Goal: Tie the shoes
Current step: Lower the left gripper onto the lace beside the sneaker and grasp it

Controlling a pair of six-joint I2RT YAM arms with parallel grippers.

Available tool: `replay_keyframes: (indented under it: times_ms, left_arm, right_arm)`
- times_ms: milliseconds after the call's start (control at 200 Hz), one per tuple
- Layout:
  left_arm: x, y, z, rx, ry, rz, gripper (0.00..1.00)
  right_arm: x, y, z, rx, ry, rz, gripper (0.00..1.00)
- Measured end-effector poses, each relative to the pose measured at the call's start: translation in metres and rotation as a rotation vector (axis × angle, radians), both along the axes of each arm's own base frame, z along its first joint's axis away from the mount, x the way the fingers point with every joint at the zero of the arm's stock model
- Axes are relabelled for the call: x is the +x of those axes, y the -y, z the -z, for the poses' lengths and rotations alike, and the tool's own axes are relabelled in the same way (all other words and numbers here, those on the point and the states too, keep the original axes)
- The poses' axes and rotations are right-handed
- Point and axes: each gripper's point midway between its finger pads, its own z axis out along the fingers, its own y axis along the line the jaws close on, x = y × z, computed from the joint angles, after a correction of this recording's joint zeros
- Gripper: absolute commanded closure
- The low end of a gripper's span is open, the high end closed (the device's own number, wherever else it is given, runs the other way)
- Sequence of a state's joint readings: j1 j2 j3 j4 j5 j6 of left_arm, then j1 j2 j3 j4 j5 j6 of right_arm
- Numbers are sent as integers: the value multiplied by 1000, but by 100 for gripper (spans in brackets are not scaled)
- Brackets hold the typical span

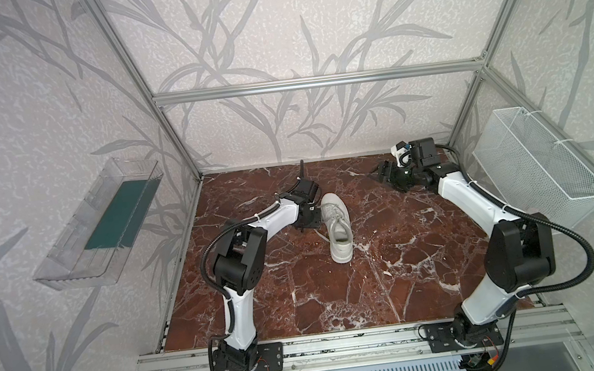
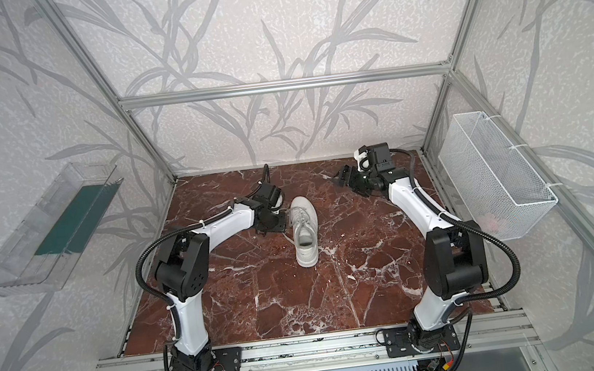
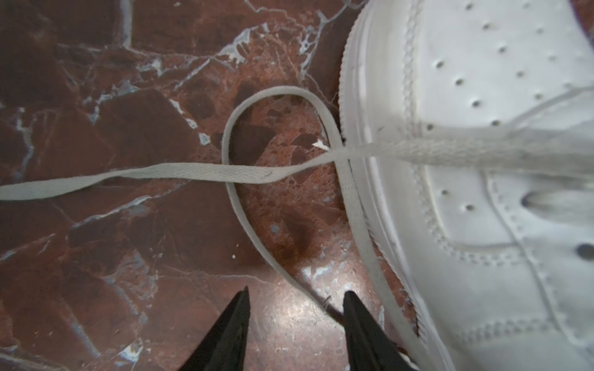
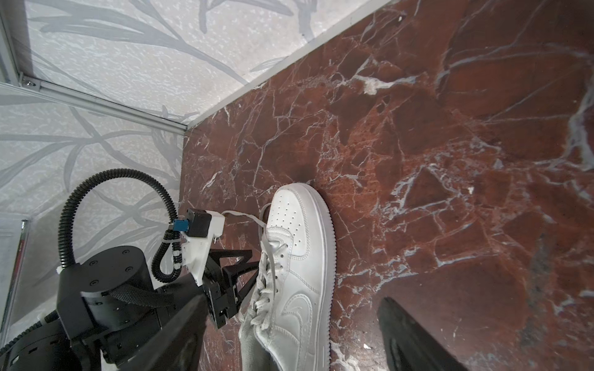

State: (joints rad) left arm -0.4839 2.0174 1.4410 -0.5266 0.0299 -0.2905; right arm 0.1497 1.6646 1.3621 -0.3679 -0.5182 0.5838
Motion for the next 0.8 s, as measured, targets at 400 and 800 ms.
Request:
replay_keyframes:
  times_ms: [400,800]
  left_arm:
    - [-1,-6,18,55,-63,-25,58]
    - [-2,-12,20,92,-72,-33,90]
  right_arm:
    - [-10,11,-3,-7,4,6,17]
    - [-19,14,-6,-21,3,2,17]
